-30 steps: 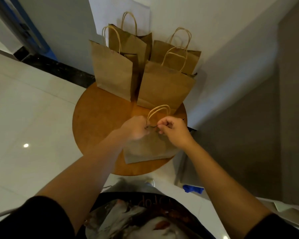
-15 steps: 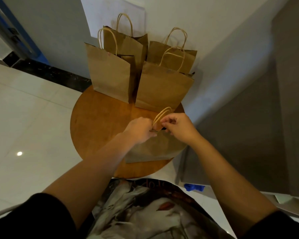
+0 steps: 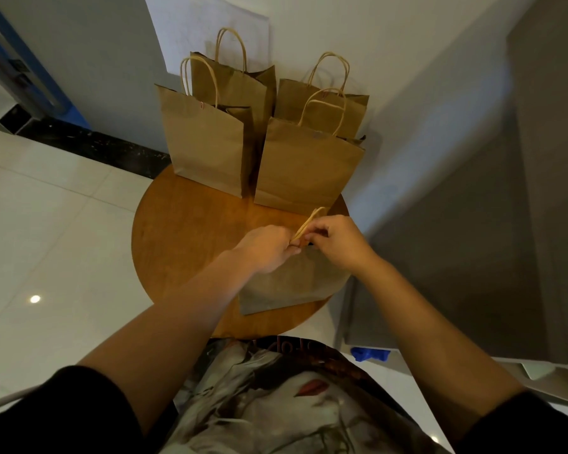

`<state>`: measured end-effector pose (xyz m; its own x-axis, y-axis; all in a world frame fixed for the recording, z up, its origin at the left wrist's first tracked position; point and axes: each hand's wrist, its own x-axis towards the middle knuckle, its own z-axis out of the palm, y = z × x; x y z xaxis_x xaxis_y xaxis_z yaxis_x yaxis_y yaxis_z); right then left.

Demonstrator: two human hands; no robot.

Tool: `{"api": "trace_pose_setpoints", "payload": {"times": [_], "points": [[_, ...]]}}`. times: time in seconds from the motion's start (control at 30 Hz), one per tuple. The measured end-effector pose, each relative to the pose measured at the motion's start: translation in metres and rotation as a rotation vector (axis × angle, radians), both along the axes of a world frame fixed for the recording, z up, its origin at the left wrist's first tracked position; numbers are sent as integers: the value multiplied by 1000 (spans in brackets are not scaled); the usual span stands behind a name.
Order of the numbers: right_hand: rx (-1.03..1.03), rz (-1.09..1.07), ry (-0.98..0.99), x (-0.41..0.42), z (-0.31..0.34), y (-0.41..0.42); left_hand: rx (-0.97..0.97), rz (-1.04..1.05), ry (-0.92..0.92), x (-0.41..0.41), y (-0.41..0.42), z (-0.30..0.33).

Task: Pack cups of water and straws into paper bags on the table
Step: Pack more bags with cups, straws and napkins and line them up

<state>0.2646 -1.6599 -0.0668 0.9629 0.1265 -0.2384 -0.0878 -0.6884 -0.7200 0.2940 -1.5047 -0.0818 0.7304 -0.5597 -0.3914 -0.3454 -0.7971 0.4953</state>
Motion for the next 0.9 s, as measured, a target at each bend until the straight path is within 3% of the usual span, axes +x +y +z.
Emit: {"api": "trace_pose_setpoints", "payload": {"times": [0.63, 0.9], "points": [[-416, 214, -127, -1, 4, 3, -7, -34, 18, -1, 1, 5], [-410, 196, -175, -5, 5, -2, 11, -48, -4, 1, 1, 6]]}}
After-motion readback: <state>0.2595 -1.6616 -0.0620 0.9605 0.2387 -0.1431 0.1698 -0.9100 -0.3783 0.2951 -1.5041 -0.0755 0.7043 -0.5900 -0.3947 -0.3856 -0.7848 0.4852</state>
